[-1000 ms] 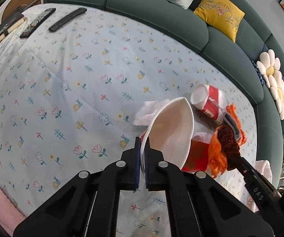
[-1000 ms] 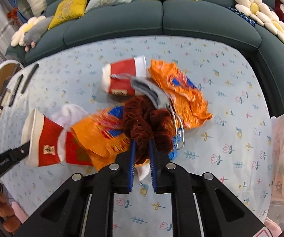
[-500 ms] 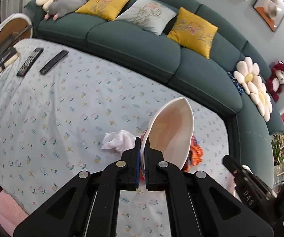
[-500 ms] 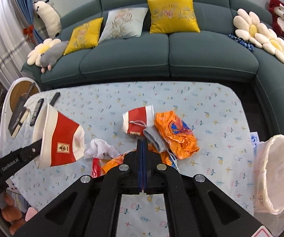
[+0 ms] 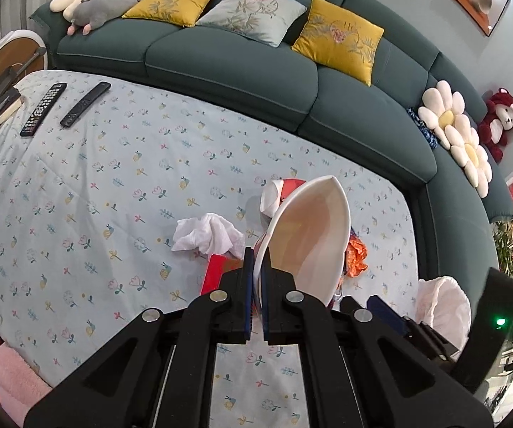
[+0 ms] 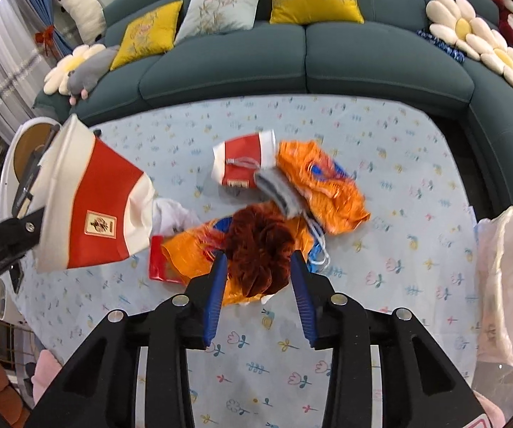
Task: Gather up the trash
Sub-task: 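Carry cup and dark red scrunchie over the white bin and release both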
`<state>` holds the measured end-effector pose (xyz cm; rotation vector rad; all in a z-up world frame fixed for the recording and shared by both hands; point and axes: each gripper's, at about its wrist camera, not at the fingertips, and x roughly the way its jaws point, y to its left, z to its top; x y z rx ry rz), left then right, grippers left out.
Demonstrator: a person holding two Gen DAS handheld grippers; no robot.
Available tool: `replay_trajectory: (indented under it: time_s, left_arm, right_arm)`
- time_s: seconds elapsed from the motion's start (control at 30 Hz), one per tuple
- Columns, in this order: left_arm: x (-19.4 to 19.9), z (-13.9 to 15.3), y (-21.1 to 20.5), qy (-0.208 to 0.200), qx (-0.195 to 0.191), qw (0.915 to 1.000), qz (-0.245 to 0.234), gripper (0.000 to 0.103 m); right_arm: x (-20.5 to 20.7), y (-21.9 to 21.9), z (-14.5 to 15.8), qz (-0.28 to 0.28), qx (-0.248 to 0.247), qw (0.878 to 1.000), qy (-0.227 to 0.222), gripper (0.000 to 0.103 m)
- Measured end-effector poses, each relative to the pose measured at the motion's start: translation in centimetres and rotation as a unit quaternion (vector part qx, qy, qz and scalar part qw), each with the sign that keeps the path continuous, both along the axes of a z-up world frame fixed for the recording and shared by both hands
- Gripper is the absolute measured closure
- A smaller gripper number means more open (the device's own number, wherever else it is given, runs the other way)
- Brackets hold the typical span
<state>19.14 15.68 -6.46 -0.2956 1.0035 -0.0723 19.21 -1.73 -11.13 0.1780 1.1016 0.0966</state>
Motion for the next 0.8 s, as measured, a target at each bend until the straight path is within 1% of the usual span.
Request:
replay_trajectory:
  time_s: [0.17, 0.37, 0.5, 0.57, 0.6, 0.7, 0.8]
  left_arm:
    - [1.0, -1.5, 0.2, 0.015, 0.002, 0.9999, 0.0, 0.1]
    - [1.7, -2.9, 0.5, 0.03, 0.006, 0.9995, -0.001, 0.1]
    - [1.8, -3.5, 0.6, 0.037, 0.006, 0.9993, 0.0, 0.1]
    - [1.8, -3.6, 0.7, 0.039, 0.005, 0.9992, 0.001, 0.1]
    - [1.7, -3.6, 0.6, 0.039, 0.006, 0.9992, 0.002, 0.1]
    - [1.6, -3.3, 0.3, 0.037, 0.008, 0.9993, 0.002, 0.1]
    - [1.2, -2.6, -0.3, 0.031, 0.009, 0.9995, -0.001, 0.1]
  right_arm:
    - [1.0, 0.6, -2.7, -0.001, -0.001, 1.0, 0.027, 0.066]
    - [2.1, 1.2, -4.9, -0.006, 0.01, 0.999, 0.049, 0.066]
    - [2.4, 1.7, -6.1, -0.005, 0.007, 0.998, 0.06, 0.066]
    - [2.3, 1.8, -6.5, -0.001, 0.013, 0.998, 0.063, 0.073]
    - [2.3, 1.8, -6.5, 0.002, 0.016, 0.998, 0.063, 0.086]
    - [2.0, 1.6, -5.5, 0.007, 0.021, 0.998, 0.05, 0.09]
    - [1.6, 1.0, -3.9, 0.003, 0.03, 0.999, 0.031, 0.091]
